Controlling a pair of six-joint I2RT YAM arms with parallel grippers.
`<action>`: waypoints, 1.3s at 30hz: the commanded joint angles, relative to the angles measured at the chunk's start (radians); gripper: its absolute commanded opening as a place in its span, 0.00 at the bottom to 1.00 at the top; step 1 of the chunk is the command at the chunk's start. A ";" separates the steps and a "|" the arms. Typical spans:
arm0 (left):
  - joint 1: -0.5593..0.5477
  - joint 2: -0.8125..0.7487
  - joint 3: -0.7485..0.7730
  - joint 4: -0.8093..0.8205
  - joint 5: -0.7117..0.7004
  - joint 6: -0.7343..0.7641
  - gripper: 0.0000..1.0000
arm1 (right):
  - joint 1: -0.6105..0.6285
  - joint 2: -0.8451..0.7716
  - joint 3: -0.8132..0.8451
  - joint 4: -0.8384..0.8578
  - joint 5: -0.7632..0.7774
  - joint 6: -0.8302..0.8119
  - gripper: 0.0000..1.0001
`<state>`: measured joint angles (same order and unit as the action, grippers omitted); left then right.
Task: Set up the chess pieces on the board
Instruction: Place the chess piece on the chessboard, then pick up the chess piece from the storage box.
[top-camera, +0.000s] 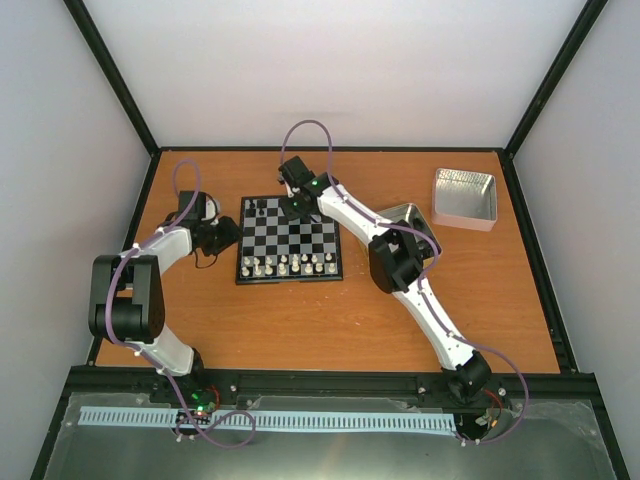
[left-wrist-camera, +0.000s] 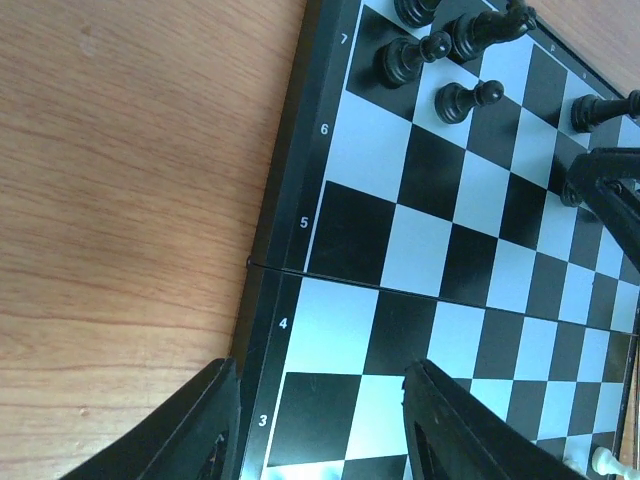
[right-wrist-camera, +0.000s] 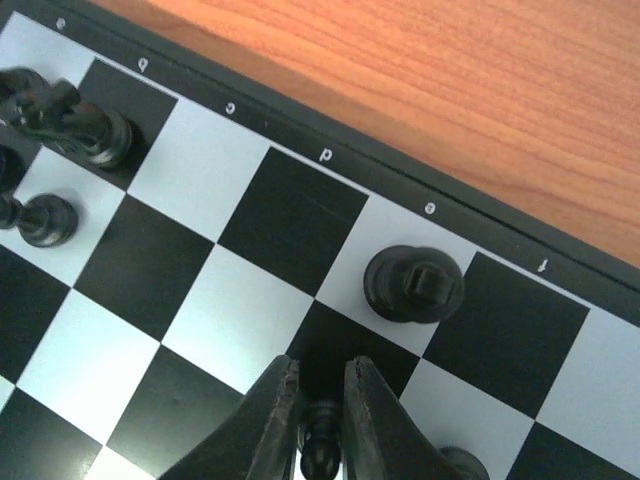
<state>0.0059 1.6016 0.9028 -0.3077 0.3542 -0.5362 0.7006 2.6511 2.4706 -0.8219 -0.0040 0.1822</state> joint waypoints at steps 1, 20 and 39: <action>0.005 0.002 0.002 -0.001 0.019 0.016 0.47 | -0.003 0.026 0.049 0.020 0.005 -0.009 0.18; 0.003 -0.022 0.005 0.040 0.029 0.046 0.48 | -0.023 -0.261 -0.067 0.000 -0.017 0.058 0.32; 0.005 -0.021 0.058 0.071 0.012 0.101 0.49 | -0.355 -0.806 -1.019 -0.024 0.280 0.363 0.42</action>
<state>0.0059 1.6012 0.9131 -0.2657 0.3645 -0.4606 0.3523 1.8614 1.5139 -0.8188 0.2329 0.4629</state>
